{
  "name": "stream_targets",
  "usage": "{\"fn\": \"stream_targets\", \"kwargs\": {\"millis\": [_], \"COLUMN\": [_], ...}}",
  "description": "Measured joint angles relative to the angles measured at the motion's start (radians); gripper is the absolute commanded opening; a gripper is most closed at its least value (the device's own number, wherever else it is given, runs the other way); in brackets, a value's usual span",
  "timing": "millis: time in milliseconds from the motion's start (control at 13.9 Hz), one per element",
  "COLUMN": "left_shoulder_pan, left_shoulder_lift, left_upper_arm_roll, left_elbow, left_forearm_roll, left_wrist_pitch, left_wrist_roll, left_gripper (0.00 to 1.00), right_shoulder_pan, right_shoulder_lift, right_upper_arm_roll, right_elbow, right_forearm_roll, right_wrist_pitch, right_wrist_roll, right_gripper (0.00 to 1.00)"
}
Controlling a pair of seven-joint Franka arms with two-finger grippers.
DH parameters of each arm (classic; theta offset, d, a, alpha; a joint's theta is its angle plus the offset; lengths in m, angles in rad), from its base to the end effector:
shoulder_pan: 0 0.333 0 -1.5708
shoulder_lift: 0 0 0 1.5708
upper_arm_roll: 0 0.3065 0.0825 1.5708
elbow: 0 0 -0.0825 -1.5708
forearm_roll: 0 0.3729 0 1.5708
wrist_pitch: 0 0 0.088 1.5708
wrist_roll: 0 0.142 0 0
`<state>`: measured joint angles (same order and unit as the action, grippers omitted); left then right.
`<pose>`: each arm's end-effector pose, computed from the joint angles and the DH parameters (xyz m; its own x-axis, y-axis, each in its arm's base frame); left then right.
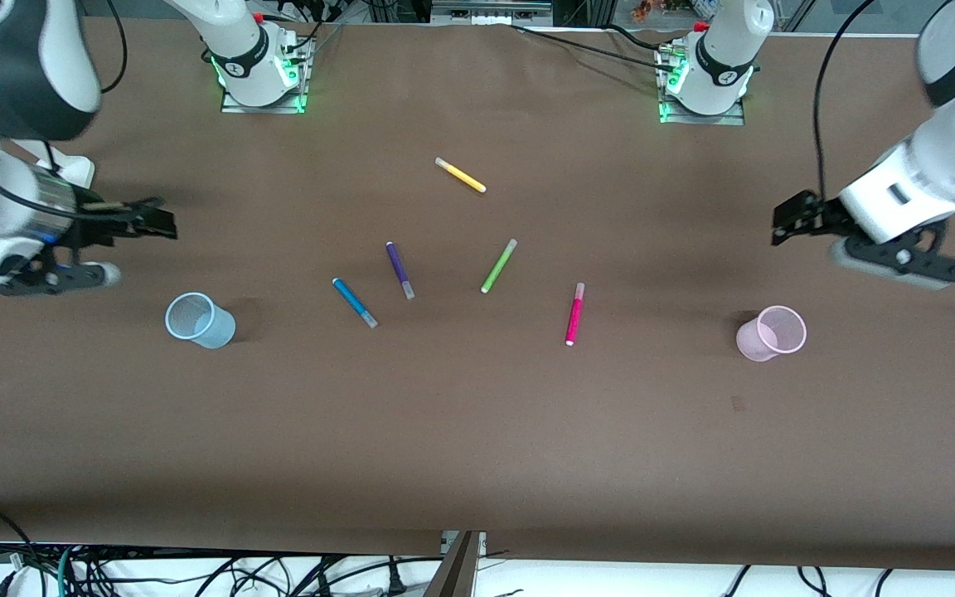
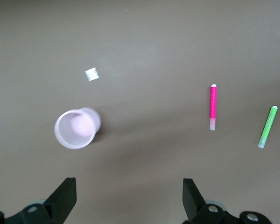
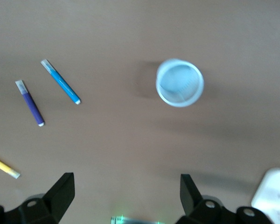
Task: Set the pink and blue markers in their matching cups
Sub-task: 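Grasp the blue marker with the right gripper while the left gripper grasps pink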
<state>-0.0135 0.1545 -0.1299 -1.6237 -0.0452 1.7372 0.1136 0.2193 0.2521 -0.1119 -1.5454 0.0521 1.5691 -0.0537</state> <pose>0.5862 -0.0864 0.4826 0.9687 -0.2459 -0.0325 -0.2433 -0.9675 0.0682 0.5869 0.0760 0.4484 0.9624 0.1550 -0.2233 0.1510 -0.9879 -0.0350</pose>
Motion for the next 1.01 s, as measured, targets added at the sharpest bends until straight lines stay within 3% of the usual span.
{"fn": "stream_targets", "kwargs": {"millis": [360, 719, 1007], "left_shoulder_pan": [-0.011, -0.144, -0.222], "left_shoulder_lift": [0.188, 0.276, 0.364], "left_upper_arm_roll": [-0.086, -0.107, -0.107], "left_elbow": [-0.096, -0.274, -0.295], "left_forearm_roll": [0.0, 0.001, 0.181], "left_wrist_pitch": [0.29, 0.605, 0.701], "left_wrist_roll": [-0.05, -0.233, -0.434], "left_gripper": [1.0, 1.0, 1.0], "right_shoulder_pan": [0.1, 0.186, 0.195], "right_shoulder_lift": [0.119, 0.242, 0.325], "right_upper_arm_roll": [0.006, 0.01, 0.049], "right_elbow": [0.001, -0.01, -0.037], "right_forearm_roll": [0.045, 0.049, 0.049], "right_wrist_pitch": [0.139, 0.269, 0.405], "right_wrist_roll": [-0.007, -0.096, -0.156], "right_gripper": [1.0, 1.0, 1.0]}}
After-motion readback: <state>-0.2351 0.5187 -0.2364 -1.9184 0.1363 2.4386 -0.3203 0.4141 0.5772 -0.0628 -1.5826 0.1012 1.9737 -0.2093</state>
